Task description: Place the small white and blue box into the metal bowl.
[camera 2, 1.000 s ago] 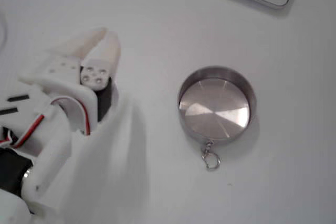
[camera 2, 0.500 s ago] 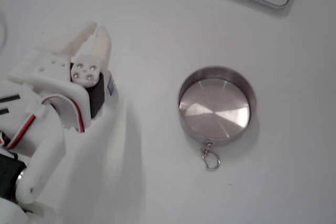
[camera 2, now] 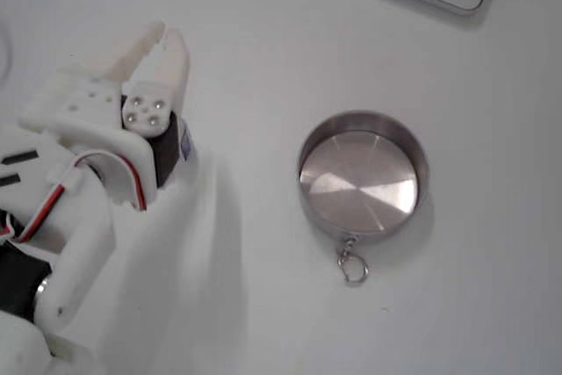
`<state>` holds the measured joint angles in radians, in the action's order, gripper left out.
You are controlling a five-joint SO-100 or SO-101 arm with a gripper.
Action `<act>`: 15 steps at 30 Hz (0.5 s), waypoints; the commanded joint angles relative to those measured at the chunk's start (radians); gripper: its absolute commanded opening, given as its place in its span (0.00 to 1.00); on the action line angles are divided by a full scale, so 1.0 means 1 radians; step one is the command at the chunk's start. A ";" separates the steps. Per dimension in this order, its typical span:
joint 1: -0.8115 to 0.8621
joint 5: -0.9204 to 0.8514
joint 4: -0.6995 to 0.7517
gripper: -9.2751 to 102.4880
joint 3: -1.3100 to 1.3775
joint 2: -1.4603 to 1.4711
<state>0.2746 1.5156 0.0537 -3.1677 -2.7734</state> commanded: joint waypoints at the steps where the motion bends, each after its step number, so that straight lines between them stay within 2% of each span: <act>1: -0.002 -0.006 -0.107 0.09 -0.057 0.101; 9: 0.000 -0.006 -0.370 0.09 -0.055 0.351; 15: 0.002 -0.006 -0.472 0.09 -0.055 0.459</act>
<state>0.2746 1.5156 -0.3697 -3.1615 -2.3516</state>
